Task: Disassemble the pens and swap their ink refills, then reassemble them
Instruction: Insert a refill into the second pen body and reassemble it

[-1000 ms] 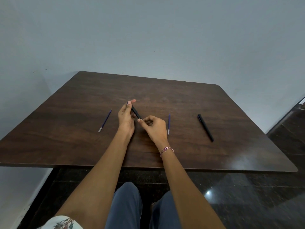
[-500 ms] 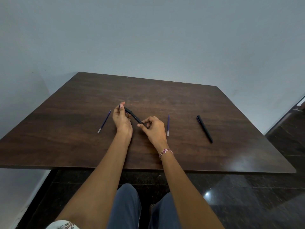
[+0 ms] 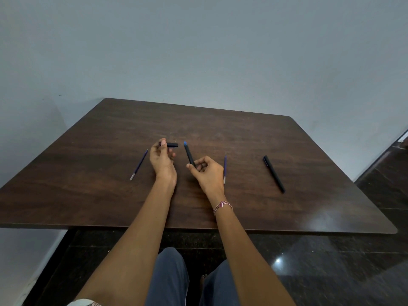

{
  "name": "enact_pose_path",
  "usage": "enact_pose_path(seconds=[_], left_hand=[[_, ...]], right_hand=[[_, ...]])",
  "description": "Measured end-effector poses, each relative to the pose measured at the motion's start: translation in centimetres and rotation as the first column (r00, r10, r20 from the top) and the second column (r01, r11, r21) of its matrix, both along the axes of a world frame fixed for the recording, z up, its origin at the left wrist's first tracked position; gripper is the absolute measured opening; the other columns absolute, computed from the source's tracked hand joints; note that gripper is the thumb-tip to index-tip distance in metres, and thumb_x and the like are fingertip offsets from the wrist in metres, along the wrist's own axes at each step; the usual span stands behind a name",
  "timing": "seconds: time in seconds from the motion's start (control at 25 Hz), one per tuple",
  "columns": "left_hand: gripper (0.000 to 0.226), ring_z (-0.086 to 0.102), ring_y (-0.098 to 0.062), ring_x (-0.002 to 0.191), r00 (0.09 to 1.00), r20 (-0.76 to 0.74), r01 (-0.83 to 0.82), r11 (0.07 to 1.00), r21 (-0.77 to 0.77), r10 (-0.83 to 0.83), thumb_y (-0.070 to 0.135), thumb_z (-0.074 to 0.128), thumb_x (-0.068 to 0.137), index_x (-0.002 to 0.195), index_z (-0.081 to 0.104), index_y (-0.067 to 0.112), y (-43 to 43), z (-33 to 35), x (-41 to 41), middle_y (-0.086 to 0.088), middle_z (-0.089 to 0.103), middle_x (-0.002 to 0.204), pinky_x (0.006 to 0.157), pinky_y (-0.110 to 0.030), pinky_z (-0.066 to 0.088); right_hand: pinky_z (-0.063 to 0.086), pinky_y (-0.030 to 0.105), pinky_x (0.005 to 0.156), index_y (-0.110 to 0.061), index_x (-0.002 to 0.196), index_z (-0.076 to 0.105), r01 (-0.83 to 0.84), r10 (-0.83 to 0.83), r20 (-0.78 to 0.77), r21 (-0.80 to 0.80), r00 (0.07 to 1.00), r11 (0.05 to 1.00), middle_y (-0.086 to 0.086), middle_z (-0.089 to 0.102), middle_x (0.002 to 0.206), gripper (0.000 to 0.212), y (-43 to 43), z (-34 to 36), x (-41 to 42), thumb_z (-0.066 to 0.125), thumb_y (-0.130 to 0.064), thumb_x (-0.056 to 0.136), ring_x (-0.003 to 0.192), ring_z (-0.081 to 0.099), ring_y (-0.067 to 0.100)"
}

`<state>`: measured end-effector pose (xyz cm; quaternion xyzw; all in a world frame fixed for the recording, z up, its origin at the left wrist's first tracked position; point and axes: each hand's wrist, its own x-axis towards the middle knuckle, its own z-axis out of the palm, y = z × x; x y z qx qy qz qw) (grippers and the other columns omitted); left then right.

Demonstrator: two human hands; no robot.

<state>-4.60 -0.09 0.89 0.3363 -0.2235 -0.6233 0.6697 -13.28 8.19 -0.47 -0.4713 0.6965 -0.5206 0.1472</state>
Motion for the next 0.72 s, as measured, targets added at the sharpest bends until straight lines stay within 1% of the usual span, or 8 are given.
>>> enact_pose_path(seconds=[0.08, 0.12, 0.16, 0.2, 0.28, 0.36, 0.56, 0.72], left_hand=[[0.014, 0.053, -0.007, 0.070, 0.982, 0.188, -0.001, 0.996, -0.092, 0.019, 0.007, 0.055, 0.093, 0.087, 0.055, 0.020, 0.2, -0.2, -0.4, 0.003, 0.056, 0.084, 0.061, -0.020, 0.046], [0.013, 0.055, -0.008, 0.075, 0.943, 0.331, 0.015, 0.992, -0.125, 0.027, 0.006, 0.058, 0.091, 0.088, 0.057, 0.018, 0.3, -0.4, -0.6, 0.003, 0.059, 0.087, 0.068, -0.024, 0.048], [0.010, 0.057, -0.009, 0.080, 0.864, 0.501, 0.037, 0.989, -0.142, 0.040, 0.007, 0.062, 0.089, 0.089, 0.059, 0.017, 0.4, -0.6, -0.8, 0.002, 0.061, 0.090, 0.075, -0.028, 0.050], [0.009, 0.059, -0.009, 0.083, 0.737, 0.673, 0.051, 0.987, -0.150, 0.064, 0.009, 0.065, 0.087, 0.089, 0.061, 0.016, 0.5, -0.7, -1.0, 0.001, 0.063, 0.092, 0.080, -0.030, 0.051], [0.009, 0.061, -0.013, 0.088, 0.489, 0.866, 0.072, 0.985, -0.159, 0.104, 0.010, 0.070, 0.082, 0.088, 0.065, 0.015, 0.7, -0.8, -1.3, -0.003, 0.066, 0.093, 0.081, -0.032, 0.053], [0.010, 0.061, -0.014, 0.088, 0.395, 0.912, 0.079, 0.985, -0.156, 0.113, 0.010, 0.072, 0.079, 0.085, 0.065, 0.015, 1.0, -0.7, -1.4, -0.004, 0.066, 0.094, 0.077, -0.030, 0.053], [0.012, 0.051, -0.010, 0.081, 0.278, 0.954, 0.127, 0.980, -0.152, 0.112, 0.008, 0.071, 0.077, 0.080, 0.061, 0.014, 1.4, -0.5, -1.3, -0.007, 0.061, 0.095, 0.069, -0.024, 0.042], [0.013, 0.049, -0.011, 0.080, 0.241, 0.966, 0.127, 0.983, -0.131, 0.097, 0.008, 0.072, 0.077, 0.079, 0.061, 0.014, 1.5, -0.5, -1.4, -0.007, 0.057, 0.101, 0.070, -0.027, 0.044]], right_hand=[[0.048, 0.011, 0.061, -0.019, 0.079, 0.061, 0.042, -0.040, 0.060, -0.043, 0.997, 0.998, -0.012, 0.057, 0.066, 0.016, 0.0, 0.0, -0.1, 0.075, -0.026, 0.080, 0.060, 0.054, 0.001], [0.052, 0.016, 0.064, -0.017, 0.081, 0.061, 0.064, -0.058, 0.097, -0.059, 0.994, 0.996, -0.011, 0.058, 0.067, 0.016, 0.0, 0.0, -0.2, 0.074, -0.028, 0.082, 0.063, 0.056, 0.002], [0.055, 0.023, 0.066, -0.015, 0.084, 0.062, 0.085, -0.076, 0.133, -0.066, 0.988, 0.994, -0.010, 0.059, 0.069, 0.017, -0.1, 0.1, -0.2, 0.072, -0.029, 0.083, 0.065, 0.058, 0.004], [0.057, 0.028, 0.068, -0.013, 0.086, 0.063, 0.102, -0.090, 0.161, -0.068, 0.983, 0.992, -0.009, 0.060, 0.070, 0.019, -0.1, 0.1, -0.3, 0.072, -0.030, 0.084, 0.067, 0.060, 0.006], [0.058, 0.032, 0.066, -0.012, 0.088, 0.062, 0.125, -0.111, 0.183, -0.067, 0.977, 0.990, -0.008, 0.061, 0.071, 0.021, -0.1, 0.1, -0.2, 0.071, -0.031, 0.084, 0.069, 0.062, 0.011], [0.058, 0.029, 0.062, -0.014, 0.088, 0.062, 0.134, -0.120, 0.184, -0.063, 0.976, 0.989, -0.008, 0.061, 0.072, 0.021, -0.1, 0.2, -0.4, 0.070, -0.032, 0.085, 0.067, 0.063, 0.011], [0.059, 0.036, 0.065, -0.015, 0.091, 0.065, 0.139, -0.128, 0.210, -0.042, 0.969, 0.989, -0.008, 0.064, 0.072, 0.023, -0.3, 0.0, -0.3, 0.070, -0.036, 0.084, 0.065, 0.065, 0.011], [0.059, 0.038, 0.069, -0.016, 0.096, 0.067, 0.114, -0.106, 0.217, -0.023, 0.970, 0.993, -0.007, 0.067, 0.075, 0.026, -0.3, -0.1, -0.3, 0.070, -0.038, 0.083, 0.066, 0.065, 0.009]])
